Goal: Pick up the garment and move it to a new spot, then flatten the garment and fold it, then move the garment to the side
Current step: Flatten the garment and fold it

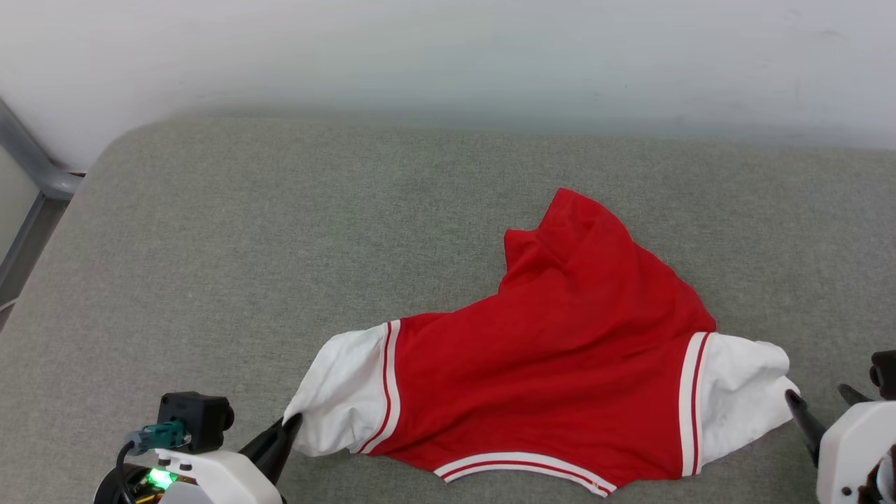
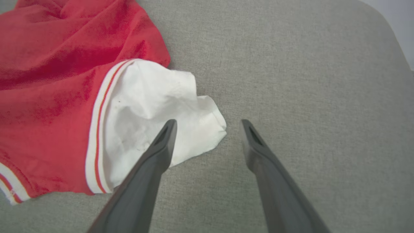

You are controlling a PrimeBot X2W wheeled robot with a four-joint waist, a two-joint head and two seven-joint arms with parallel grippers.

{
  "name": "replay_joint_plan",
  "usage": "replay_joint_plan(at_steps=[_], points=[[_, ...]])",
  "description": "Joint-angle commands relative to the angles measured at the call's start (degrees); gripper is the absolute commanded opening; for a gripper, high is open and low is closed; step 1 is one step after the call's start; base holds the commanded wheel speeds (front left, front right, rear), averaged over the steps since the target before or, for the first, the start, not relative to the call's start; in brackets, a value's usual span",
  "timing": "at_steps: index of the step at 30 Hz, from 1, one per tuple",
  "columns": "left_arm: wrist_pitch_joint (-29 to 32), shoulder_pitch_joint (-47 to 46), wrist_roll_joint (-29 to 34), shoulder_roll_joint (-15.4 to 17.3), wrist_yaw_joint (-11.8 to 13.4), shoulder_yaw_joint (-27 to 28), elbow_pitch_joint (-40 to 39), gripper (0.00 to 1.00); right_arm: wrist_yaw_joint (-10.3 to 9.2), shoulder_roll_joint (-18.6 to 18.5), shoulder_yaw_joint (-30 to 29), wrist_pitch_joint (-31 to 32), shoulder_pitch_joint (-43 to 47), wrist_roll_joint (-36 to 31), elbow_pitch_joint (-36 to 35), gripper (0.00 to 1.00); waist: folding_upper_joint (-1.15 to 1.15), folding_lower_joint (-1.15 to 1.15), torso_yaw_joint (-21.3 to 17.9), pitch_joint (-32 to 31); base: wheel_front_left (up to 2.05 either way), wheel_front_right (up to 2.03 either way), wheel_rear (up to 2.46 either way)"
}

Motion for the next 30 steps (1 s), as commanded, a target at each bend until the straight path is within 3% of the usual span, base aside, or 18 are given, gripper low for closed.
replay_joint_plan(at_steps=[1,6,10,18,26,27,28,29,30], points=[[1.0,0.4,-0.4,0.2,0.0,-0.3,-1.6,0.00,-0.06,-1.4,-0.2,2.9,-0.6,0.2,-0.7,1.00,0.00,0.00,0.4,0.5,0.00,0.00,0.00],[4.6,-0.3,-0.9,1.2,0.6,-0.8,-7.4,0.00,-0.05,-4.0,-0.4,15.1,-4.0,1.8,-1.6,1.00,0.00,0.00,1.3,2.3,0.00,0.00,0.00],[5.9,-1.4,-1.5,1.0,0.8,-1.3,-10.2,0.00,-0.05,-5.1,-0.4,21.4,-6.2,1.4,0.1,1.00,0.00,0.00,2.4,4.2,0.00,0.00,0.00],[6.3,-3.1,-1.4,0.9,0.5,-2.2,-10.5,0.00,-0.05,-6.6,1.2,21.9,-8.5,0.8,4.7,1.00,0.00,0.00,4.7,7.7,0.00,0.00,0.00],[6.1,-4.2,-1.6,1.0,0.1,-2.5,-9.7,0.00,-0.01,-5.8,6.1,21.0,-7.6,2.0,12.0,1.00,0.00,0.00,5.6,9.2,0.00,0.00,0.00],[6.2,-4.3,-1.7,1.1,0.0,-2.5,-9.6,0.00,0.05,-5.7,7.1,21.2,-7.1,2.1,12.9,0.50,0.00,0.00,5.6,9.2,0.00,0.00,0.00],[6.2,-4.3,-1.7,1.1,0.0,-2.5,-9.4,0.00,0.05,-5.6,7.8,21.1,-6.7,2.4,13.5,0.12,0.00,0.00,5.7,9.1,0.00,0.00,0.00],[6.2,-4.2,-1.8,1.2,0.1,-2.5,-9.2,0.00,0.06,-5.5,8.1,20.9,-6.7,2.8,13.9,0.00,0.00,0.00,5.6,8.9,0.00,0.00,0.00],[6.2,-4.1,-1.9,1.2,0.1,-2.4,-9.0,0.00,0.05,-5.4,8.2,20.6,-6.8,3.2,14.3,0.00,0.00,0.00,5.4,8.6,0.00,0.00,0.00]])
